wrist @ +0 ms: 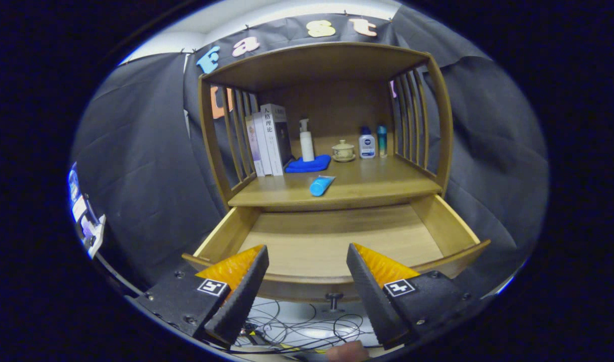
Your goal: Pull open the drawer, take out the items inside it, and place them on the countertop above the cabinet.
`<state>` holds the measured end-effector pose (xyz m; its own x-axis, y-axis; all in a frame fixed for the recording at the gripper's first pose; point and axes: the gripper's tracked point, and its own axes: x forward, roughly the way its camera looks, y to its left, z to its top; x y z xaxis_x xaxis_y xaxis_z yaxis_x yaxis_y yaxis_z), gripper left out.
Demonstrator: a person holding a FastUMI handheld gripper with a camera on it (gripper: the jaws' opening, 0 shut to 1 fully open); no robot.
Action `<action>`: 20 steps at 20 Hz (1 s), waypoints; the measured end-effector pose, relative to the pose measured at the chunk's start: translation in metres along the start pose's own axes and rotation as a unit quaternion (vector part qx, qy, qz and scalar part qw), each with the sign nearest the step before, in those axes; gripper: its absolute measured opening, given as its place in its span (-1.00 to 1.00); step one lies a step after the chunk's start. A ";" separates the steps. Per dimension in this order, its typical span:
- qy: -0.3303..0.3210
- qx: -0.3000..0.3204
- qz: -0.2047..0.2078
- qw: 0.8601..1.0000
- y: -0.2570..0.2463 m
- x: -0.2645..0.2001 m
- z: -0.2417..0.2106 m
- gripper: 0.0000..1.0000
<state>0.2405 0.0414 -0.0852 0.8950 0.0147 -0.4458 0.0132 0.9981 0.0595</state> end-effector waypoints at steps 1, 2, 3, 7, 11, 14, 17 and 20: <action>-0.005 0.001 -0.006 1.000 -0.004 -0.001 -0.007 0.96; -0.011 0.000 -0.010 1.000 -0.006 -0.003 -0.013 0.96; -0.018 -0.002 -0.014 1.000 -0.008 -0.003 -0.018 0.96; -0.033 -0.006 -0.029 0.999 -0.016 -0.003 -0.045 0.96; -0.046 -0.011 -0.050 0.998 -0.028 0.006 -0.068 0.96; -0.043 -0.010 -0.050 0.998 -0.028 0.017 -0.086 0.96; -0.047 -0.011 -0.063 0.997 -0.038 0.030 -0.093 0.96; -0.052 0.000 -0.068 0.996 -0.043 0.043 -0.101 0.96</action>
<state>0.2334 0.0047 -0.1967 0.9268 -0.1261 -0.3539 0.1365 0.9906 0.0046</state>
